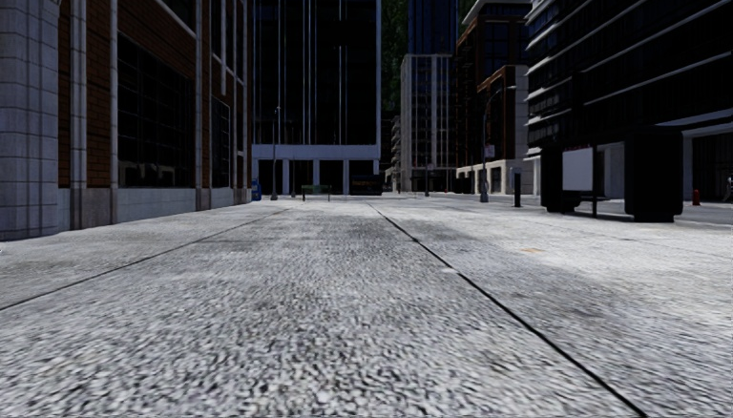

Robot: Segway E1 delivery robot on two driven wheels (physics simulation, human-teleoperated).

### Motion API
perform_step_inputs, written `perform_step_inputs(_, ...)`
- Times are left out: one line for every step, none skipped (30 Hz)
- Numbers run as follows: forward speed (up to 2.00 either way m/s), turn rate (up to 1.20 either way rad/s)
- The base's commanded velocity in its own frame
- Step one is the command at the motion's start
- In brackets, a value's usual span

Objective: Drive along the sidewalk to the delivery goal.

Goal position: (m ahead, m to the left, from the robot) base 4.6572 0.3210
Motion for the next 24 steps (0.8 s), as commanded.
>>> perform_step_inputs(2.00,0.37)
perform_step_inputs(2.00,0.37)
perform_step_inputs(2.00,0.37)
perform_step_inputs(2.00,0.37)
perform_step_inputs(2.00,0.37)
perform_step_inputs(2.00,0.37)
perform_step_inputs(2.00,0.37)
perform_step_inputs(2.00,0.37)
perform_step_inputs(2.00,0.37)
perform_step_inputs(2.00,0.37)
perform_step_inputs(2.00,0.37)
perform_step_inputs(2.00,0.37)
perform_step_inputs(2.00,0.37)
perform_step_inputs(2.00,0.37)
perform_step_inputs(2.00,0.27)
perform_step_inputs(2.00,0.12)
perform_step_inputs(2.00,0.00)
perform_step_inputs(2.00,0.00)
perform_step_inputs(2.00,0.00)
perform_step_inputs(2.00,0.00)
perform_step_inputs(2.00,0.00)
perform_step_inputs(2.00,0.00)
perform_step_inputs(2.00,0.00)
perform_step_inputs(2.00,0.00)
